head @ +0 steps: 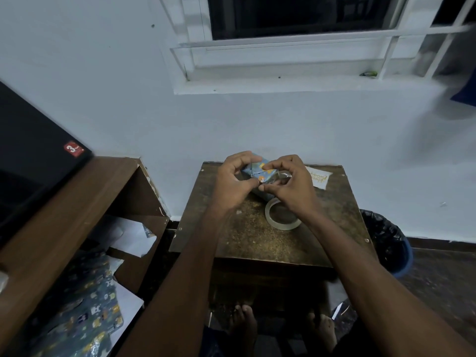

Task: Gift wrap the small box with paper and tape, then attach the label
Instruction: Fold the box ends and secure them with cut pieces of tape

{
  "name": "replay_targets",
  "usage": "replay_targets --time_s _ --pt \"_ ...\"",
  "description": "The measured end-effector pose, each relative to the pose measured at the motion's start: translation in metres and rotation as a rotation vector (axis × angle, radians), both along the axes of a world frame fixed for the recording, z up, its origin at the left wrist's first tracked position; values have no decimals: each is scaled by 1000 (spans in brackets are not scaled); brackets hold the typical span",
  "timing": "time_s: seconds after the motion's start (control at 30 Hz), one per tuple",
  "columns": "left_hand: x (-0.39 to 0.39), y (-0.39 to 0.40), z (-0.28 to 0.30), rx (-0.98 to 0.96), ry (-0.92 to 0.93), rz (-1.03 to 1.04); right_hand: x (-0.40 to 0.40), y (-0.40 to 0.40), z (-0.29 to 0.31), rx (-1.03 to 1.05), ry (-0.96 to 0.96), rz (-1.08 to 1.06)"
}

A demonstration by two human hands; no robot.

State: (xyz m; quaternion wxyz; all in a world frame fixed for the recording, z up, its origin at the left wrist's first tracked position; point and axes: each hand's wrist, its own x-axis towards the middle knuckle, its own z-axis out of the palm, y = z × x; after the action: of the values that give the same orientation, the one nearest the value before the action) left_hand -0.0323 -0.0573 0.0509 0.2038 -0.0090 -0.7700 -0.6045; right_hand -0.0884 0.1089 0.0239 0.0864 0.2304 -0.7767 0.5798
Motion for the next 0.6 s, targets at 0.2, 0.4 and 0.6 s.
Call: replay_targets --time_s 0.2,0.4,0.6 --pt "1 4 3 -44 -47 48 2 4 3 -30 -31 28" --pt "2 4 5 -50 -66 56 6 6 6 -46 -6 37" --pt "4 6 9 41 -71 40 9 7 8 -34 -9 5"
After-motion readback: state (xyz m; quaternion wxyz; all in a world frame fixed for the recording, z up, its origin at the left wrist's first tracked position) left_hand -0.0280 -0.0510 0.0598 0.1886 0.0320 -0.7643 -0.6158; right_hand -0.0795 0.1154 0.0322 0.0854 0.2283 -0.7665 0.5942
